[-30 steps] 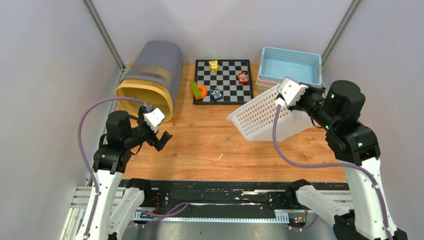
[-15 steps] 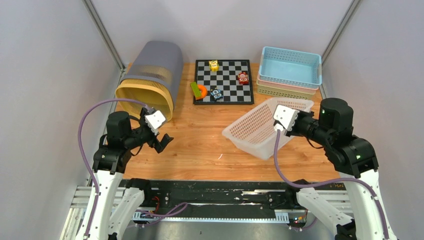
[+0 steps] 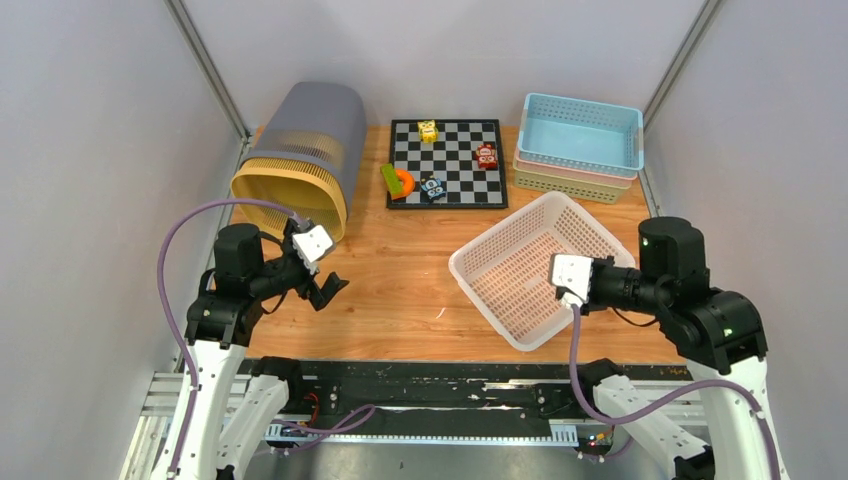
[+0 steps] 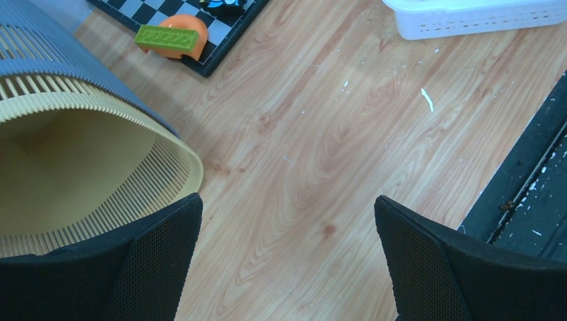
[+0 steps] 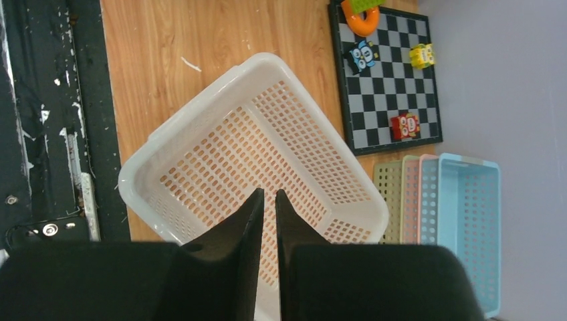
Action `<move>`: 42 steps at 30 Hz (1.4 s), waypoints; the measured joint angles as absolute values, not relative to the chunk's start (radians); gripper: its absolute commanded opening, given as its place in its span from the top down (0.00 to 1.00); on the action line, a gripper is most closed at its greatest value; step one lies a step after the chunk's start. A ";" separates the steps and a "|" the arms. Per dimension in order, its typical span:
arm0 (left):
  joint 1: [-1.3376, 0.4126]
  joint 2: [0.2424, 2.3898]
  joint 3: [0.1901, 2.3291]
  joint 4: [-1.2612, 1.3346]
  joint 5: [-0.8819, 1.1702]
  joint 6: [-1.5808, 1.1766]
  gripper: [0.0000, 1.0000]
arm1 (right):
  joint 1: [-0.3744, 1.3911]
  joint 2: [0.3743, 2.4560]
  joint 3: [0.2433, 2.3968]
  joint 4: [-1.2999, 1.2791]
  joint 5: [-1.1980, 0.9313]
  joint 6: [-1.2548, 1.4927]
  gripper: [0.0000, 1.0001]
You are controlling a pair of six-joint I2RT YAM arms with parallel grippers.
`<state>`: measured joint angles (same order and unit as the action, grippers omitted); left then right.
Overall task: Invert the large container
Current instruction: Place the container at the center of the board, then turn the container upside down at the center of the board.
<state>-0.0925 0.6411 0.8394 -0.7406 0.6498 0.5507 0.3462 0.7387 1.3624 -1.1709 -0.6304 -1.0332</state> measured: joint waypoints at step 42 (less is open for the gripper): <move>-0.093 0.658 0.844 -0.748 0.652 0.570 0.00 | 0.845 0.947 0.809 -1.147 -0.133 -1.061 0.36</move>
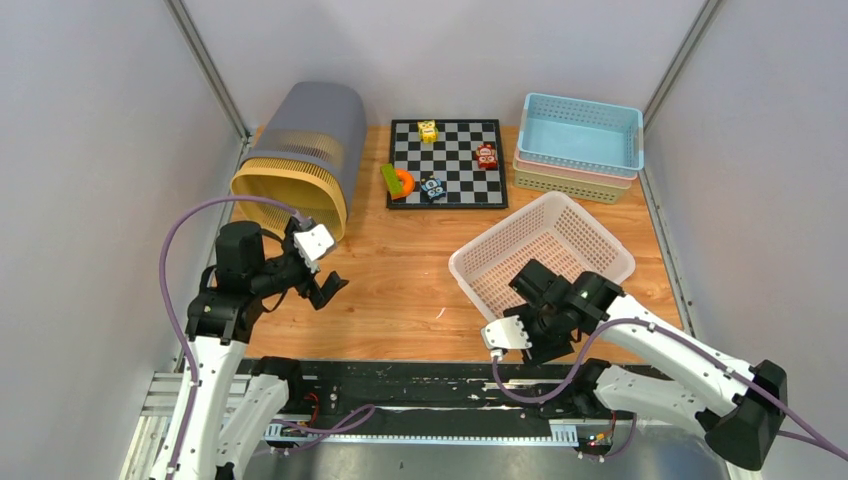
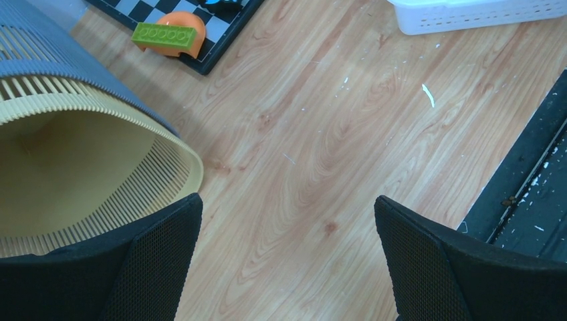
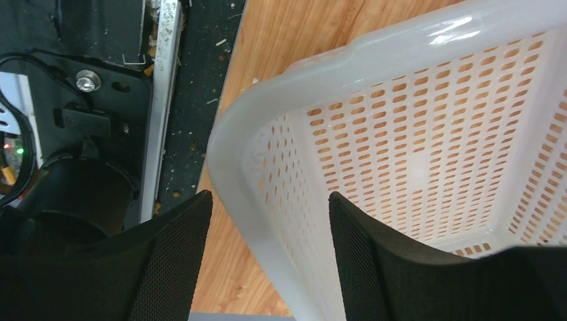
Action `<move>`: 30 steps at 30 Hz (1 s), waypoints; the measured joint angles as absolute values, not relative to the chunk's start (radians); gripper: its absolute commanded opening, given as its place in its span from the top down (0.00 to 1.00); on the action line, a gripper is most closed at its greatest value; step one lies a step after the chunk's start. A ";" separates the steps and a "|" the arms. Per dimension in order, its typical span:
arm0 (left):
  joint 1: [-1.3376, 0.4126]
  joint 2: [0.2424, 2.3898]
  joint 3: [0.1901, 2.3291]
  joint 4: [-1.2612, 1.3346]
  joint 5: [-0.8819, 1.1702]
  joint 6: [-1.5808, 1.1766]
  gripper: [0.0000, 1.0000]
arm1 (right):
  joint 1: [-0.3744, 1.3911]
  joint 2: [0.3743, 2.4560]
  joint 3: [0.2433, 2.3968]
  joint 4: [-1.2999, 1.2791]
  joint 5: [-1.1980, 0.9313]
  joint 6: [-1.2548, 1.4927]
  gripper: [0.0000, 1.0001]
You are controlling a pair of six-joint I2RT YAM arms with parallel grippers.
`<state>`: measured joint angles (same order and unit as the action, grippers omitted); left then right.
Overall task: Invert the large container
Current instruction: Turn the container upside down at the center of the board.
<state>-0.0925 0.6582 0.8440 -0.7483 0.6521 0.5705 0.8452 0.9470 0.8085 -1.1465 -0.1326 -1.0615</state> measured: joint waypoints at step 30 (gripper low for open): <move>-0.383 0.922 0.989 -0.582 0.614 0.812 0.00 | 0.851 1.103 1.176 -1.248 -0.498 -1.010 0.97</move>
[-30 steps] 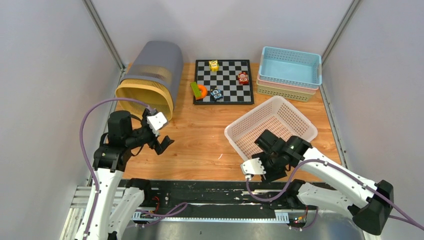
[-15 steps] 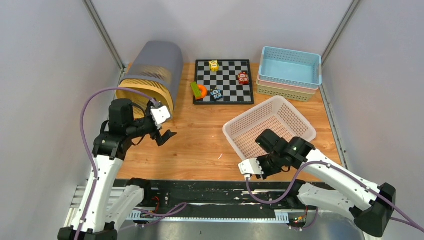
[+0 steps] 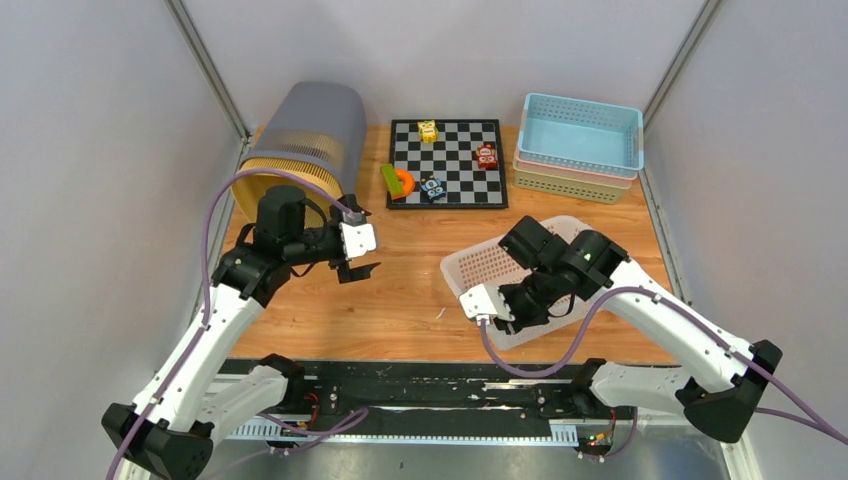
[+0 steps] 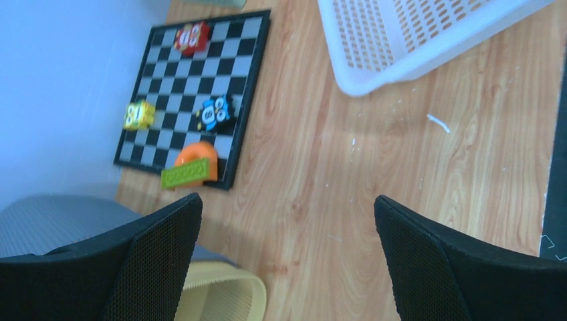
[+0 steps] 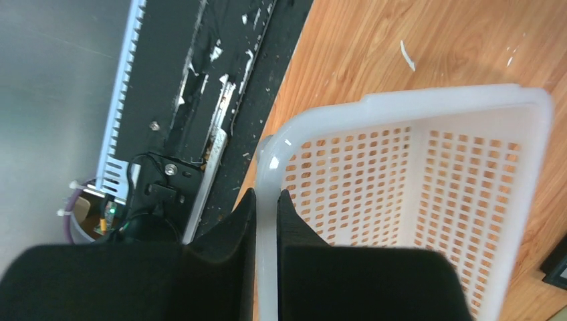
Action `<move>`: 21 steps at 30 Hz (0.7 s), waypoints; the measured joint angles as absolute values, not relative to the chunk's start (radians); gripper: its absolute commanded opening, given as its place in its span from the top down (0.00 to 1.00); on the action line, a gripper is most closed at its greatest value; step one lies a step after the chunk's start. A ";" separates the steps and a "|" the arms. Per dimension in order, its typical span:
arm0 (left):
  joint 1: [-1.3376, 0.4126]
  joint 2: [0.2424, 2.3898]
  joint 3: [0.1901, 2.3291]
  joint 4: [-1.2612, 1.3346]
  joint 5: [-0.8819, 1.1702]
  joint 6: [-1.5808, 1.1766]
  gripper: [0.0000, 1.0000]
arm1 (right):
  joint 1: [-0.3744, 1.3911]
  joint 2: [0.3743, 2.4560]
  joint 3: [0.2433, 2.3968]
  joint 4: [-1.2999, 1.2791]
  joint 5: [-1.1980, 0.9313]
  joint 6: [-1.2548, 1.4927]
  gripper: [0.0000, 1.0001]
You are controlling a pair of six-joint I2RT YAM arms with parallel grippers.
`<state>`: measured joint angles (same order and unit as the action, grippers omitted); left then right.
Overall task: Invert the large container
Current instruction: Turn the container upside down at the center of the board.
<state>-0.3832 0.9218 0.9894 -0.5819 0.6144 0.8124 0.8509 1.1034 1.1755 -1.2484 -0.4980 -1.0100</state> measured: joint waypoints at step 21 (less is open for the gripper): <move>-0.488 0.982 0.856 -0.416 0.958 0.820 0.00 | 0.822 1.313 1.531 -1.405 -0.664 -0.999 0.98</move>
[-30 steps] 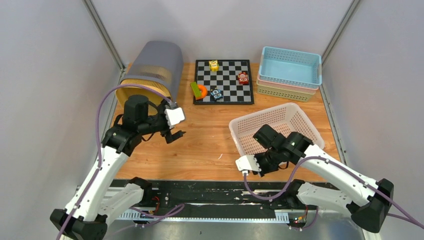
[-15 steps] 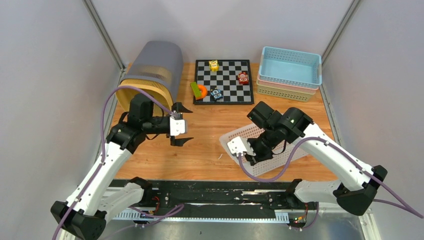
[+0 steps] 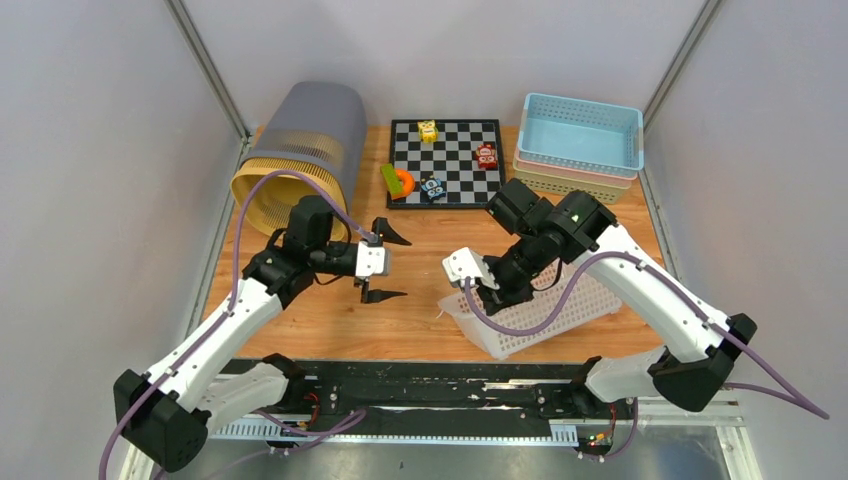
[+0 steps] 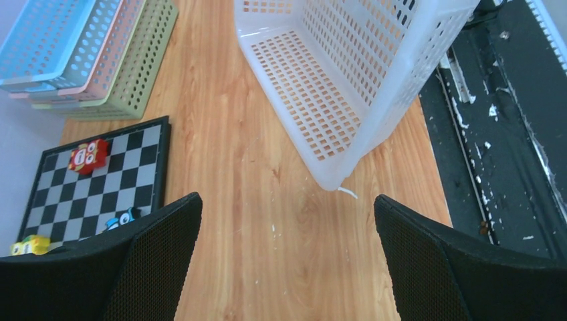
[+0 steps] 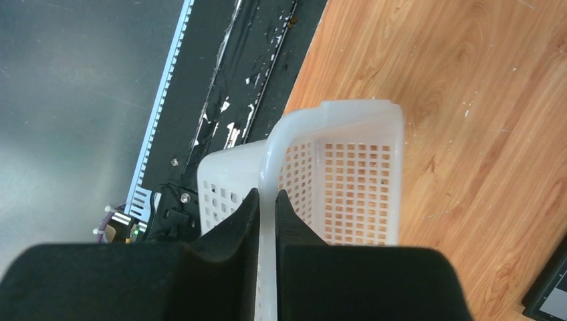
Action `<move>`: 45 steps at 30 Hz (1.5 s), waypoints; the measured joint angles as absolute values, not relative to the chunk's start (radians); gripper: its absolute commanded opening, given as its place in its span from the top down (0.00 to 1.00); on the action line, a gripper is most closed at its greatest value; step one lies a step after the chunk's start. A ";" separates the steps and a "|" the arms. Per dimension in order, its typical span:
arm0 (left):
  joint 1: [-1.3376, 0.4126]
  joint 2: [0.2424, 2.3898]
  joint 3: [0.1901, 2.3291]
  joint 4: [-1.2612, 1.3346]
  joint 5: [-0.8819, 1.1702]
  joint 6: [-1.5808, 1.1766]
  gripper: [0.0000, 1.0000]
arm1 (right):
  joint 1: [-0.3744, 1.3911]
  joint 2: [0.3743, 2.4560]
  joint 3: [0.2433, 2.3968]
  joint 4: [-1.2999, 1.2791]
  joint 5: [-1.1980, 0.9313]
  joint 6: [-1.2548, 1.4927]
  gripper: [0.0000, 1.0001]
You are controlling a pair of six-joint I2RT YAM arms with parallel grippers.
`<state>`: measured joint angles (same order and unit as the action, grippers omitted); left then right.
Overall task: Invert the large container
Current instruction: Turn the container upside down at the center of the board.
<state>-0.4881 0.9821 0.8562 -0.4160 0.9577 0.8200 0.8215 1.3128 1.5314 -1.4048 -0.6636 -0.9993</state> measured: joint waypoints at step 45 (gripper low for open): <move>-0.734 1.146 0.778 -0.115 0.875 0.493 0.57 | 0.717 1.462 1.628 -1.272 -0.792 -0.829 0.98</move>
